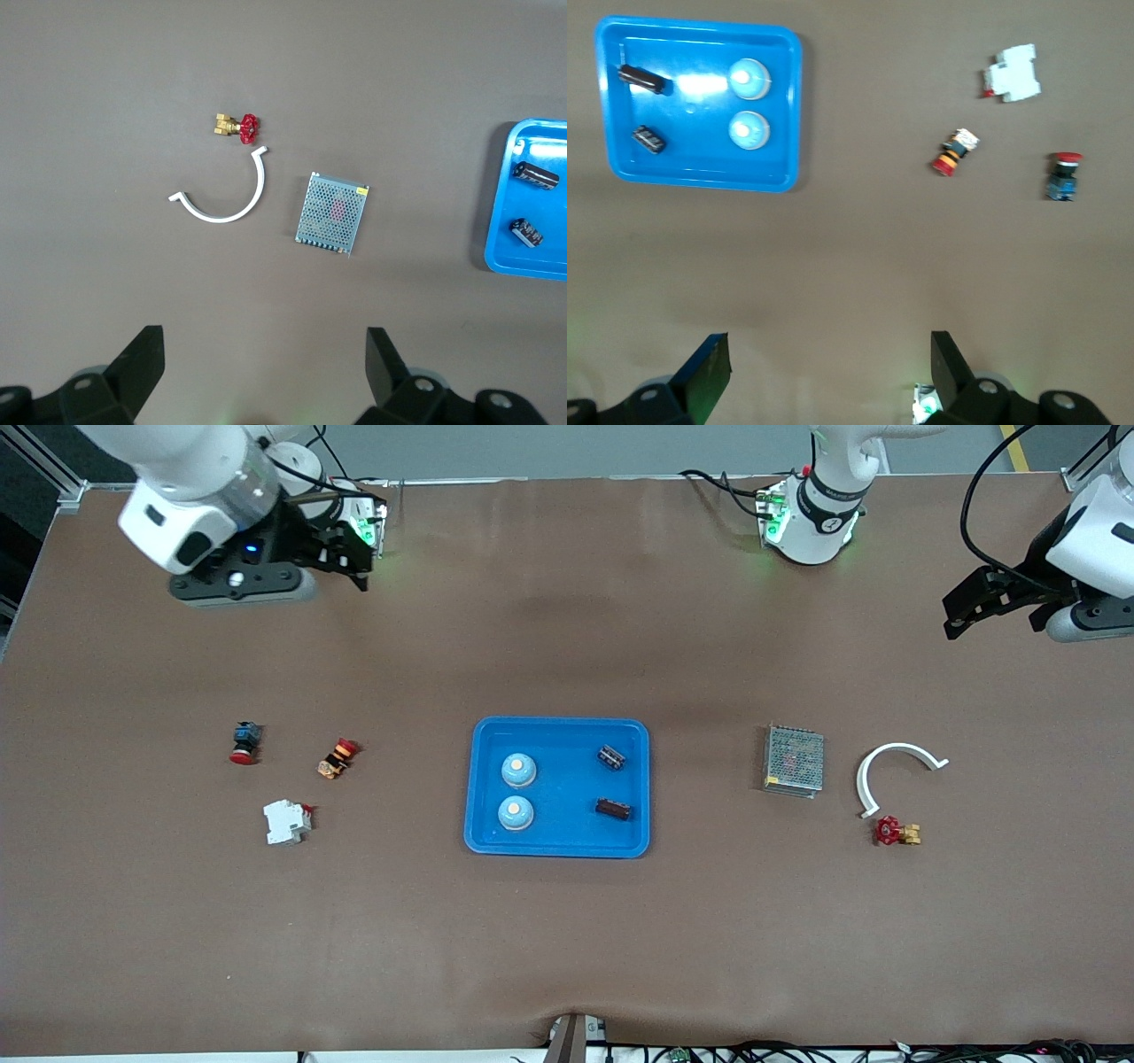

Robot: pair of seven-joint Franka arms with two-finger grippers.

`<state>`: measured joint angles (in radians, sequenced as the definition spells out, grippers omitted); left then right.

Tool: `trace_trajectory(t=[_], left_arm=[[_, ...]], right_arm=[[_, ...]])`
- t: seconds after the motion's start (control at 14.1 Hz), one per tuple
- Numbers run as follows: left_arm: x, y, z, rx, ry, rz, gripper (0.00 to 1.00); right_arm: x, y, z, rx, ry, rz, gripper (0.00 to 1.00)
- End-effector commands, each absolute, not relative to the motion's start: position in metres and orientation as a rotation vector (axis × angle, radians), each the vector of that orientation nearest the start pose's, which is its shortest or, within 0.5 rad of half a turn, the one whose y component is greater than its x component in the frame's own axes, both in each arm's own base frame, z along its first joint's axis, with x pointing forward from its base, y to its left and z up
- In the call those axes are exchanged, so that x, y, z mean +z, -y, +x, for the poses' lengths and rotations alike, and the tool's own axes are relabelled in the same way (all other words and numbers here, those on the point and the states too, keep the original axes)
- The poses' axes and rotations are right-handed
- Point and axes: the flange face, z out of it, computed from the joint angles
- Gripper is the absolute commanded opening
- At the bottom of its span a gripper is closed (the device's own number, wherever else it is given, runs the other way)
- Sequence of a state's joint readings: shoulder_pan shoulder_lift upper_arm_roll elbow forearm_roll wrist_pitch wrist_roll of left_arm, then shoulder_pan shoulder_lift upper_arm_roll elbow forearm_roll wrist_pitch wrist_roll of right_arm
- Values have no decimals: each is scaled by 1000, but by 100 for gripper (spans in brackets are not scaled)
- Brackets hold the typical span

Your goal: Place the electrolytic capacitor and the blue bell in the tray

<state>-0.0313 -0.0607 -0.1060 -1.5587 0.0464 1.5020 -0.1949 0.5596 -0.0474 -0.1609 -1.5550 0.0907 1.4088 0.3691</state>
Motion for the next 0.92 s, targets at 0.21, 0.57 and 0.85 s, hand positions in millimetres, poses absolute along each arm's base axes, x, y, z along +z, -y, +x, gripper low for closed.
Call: trace_trajectory(t=[0.21,0.57,0.85], left_arm=[[665,74,518,-28,45,-3103,100],[665,76,518,-29,36,-3100,100],[664,79,518,-26,29,-3100,100]], right_arm=[[643,-99,487,191,-41,-3067,100],[645,-52,489,160,-135,-3147,100],[642,-3,495,149,-89,-3127,100]])
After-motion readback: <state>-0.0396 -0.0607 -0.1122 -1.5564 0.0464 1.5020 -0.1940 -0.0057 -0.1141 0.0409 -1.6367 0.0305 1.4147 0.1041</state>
